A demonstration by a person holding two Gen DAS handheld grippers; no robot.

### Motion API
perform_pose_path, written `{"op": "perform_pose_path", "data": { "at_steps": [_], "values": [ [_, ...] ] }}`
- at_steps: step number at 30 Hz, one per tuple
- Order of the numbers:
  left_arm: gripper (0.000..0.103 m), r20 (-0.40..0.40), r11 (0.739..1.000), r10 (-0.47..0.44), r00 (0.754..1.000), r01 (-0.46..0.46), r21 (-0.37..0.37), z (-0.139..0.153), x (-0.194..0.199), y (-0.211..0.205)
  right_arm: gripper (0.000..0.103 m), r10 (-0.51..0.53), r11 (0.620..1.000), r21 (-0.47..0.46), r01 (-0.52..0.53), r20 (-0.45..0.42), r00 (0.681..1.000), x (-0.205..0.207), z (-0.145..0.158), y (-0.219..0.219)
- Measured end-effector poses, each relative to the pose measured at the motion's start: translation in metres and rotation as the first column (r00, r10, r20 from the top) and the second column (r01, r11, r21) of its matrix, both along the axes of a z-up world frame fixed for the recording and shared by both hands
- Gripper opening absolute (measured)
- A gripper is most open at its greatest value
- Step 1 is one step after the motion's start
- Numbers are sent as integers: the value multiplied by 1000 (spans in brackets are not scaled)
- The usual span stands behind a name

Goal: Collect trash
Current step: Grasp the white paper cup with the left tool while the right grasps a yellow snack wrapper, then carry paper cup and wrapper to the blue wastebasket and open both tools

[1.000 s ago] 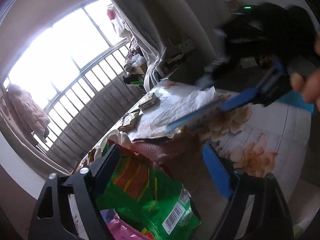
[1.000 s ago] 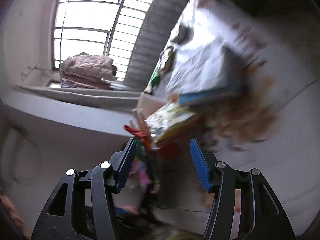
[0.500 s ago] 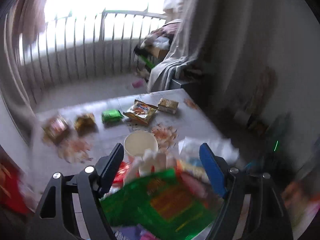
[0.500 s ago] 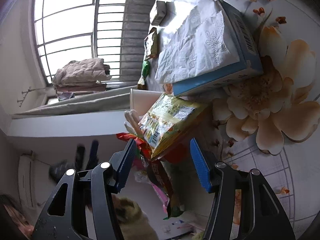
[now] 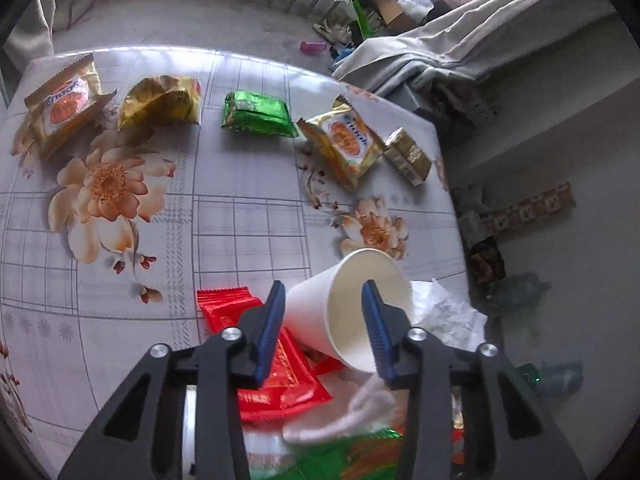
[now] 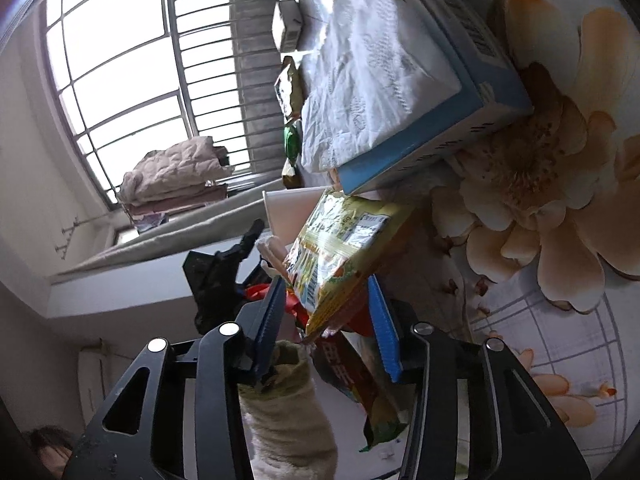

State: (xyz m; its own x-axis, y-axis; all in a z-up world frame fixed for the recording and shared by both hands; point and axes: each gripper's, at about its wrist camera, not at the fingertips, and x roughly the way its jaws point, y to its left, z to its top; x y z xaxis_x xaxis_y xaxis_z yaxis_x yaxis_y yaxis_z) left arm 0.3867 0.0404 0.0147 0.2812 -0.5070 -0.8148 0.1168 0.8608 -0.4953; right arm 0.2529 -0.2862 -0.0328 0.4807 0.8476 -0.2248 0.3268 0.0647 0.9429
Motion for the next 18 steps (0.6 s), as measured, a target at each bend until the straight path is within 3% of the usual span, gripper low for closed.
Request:
{"op": "perform_pose_path", "data": {
  "at_steps": [6, 14, 18],
  "values": [
    [21, -28, 999, -15, 999, 16, 47, -11, 9, -5, 31, -9, 997, 75, 12, -49, 999, 3, -12, 1],
    [8, -44, 996, -27, 999, 31, 83, -19, 13, -11, 31, -21, 988, 153, 37, -104, 994, -5, -29, -1],
    [4, -30, 995, -32, 999, 34, 89, -18, 12, -12, 16, -35, 983, 173, 53, -104, 994, -5, -30, -5]
  ]
}}
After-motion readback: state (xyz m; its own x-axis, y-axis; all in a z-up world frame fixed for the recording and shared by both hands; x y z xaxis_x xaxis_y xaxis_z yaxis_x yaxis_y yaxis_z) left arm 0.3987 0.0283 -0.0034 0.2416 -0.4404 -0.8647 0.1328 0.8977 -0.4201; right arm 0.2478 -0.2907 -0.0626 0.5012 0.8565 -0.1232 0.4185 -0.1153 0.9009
